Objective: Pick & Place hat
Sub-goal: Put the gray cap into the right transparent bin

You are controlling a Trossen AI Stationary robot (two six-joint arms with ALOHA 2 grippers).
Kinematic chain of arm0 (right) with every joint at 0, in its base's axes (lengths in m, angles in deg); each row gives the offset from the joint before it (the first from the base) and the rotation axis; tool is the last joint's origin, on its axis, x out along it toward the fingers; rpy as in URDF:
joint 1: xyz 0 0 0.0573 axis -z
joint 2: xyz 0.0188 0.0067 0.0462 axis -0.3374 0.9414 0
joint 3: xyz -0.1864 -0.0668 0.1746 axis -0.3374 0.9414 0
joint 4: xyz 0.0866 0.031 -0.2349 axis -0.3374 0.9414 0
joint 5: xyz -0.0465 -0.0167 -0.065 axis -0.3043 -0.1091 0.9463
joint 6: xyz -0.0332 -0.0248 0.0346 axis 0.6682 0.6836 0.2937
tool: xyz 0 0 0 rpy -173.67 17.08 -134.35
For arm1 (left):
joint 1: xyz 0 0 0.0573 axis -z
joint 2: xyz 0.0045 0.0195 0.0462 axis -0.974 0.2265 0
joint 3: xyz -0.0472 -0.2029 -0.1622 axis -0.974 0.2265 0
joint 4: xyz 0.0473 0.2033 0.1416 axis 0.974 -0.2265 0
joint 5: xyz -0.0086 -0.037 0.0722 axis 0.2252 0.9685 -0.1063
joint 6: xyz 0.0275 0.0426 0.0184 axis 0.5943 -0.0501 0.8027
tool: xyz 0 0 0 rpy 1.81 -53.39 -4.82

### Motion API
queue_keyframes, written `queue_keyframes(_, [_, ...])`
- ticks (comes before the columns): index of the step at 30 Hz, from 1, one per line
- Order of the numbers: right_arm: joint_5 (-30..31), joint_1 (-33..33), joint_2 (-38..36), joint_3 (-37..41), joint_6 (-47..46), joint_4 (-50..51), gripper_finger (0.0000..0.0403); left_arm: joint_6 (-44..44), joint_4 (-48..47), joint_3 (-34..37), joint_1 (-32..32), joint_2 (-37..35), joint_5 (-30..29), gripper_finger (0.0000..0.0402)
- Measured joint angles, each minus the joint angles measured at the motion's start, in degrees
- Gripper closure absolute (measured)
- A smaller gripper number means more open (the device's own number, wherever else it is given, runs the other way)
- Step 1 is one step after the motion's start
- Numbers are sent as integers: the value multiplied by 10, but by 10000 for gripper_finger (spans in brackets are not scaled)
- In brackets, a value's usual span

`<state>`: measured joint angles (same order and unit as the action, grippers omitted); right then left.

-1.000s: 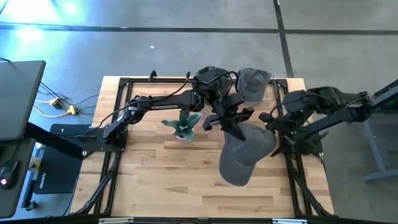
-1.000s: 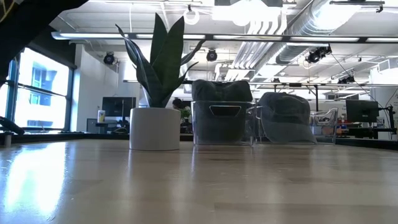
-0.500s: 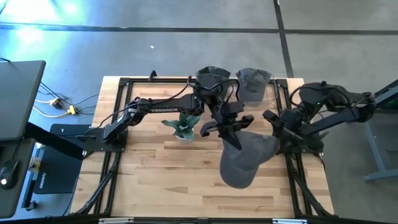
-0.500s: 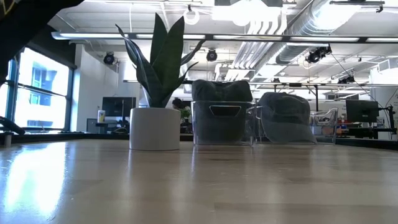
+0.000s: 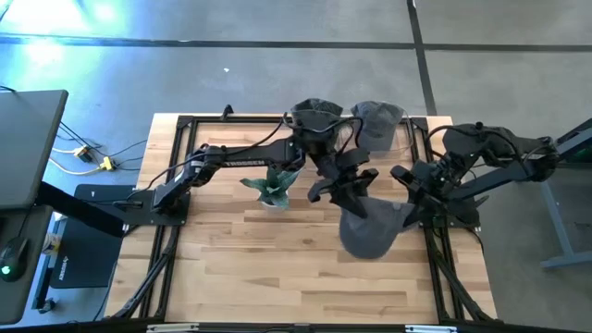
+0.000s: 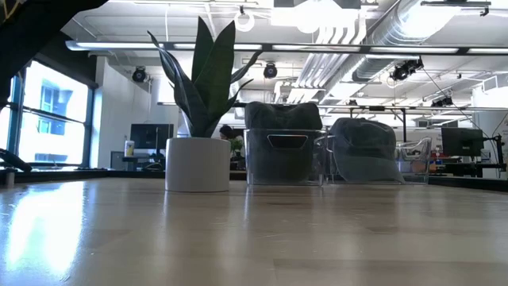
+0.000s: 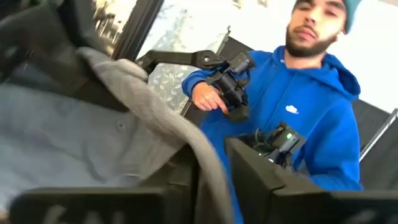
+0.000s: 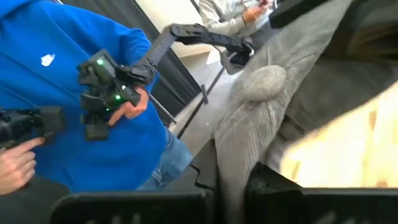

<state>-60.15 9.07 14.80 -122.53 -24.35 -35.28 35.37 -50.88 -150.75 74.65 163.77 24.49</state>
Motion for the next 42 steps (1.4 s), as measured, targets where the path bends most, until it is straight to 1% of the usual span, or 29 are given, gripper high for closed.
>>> queue_keyframes(2, [2,0,0,0,7,12,398,-14,-15,0,0,0,-2,290])
queue_keyframes(5, [25,0,-1,0,14,17,392,-13,-43,0,0,0,-2,252])
queue_keyframes(7, [32,0,0,0,19,19,389,-13,-53,0,1,0,-3,242])
queue_keyframes(9, [32,0,0,0,20,22,393,-12,-55,0,4,0,-4,243])
queue_keyframes(11, [32,0,-1,0,20,29,398,-12,-56,0,5,0,-4,254])
queue_keyframes(14, [32,0,0,0,20,41,395,-12,-58,0,5,0,-9,284])
queue_keyframes(18, [36,0,-1,0,20,52,392,-12,-58,0,2,0,-10,340])
queue_keyframes(21, [36,0,-1,0,19,53,398,-13,-58,0,0,0,-8,385])
queue_keyframes(23, [33,0,-1,0,19,53,399,-12,-58,0,0,0,-8,396])
queue_keyframes(25, [30,0,-1,0,18,53,392,-12,-58,0,0,0,-10,390])
queue_keyframes(27, [30,0,-1,0,18,56,378,-12,-57,0,0,0,-9,387])
queue_keyframes(29, [38,1,-1,0,18,55,355,-12,-57,0,0,0,-9,386])
queue_keyframes(31, [54,3,0,0,11,54,326,-12,-58,0,0,0,-10,385])
queue_keyframes(33, [55,3,0,0,6,48,293,-8,-65,0,0,0,-12,385])
queue_keyframes(37, [56,3,0,0,3,26,236,37,-103,0,0,0,-34,385])
queue_keyframes(39, [74,3,3,0,-7,26,217,52,-113,0,0,0,-51,385])
queue_keyframes(42, [114,3,10,0,-11,50,207,53,-116,0,0,0,-66,385])
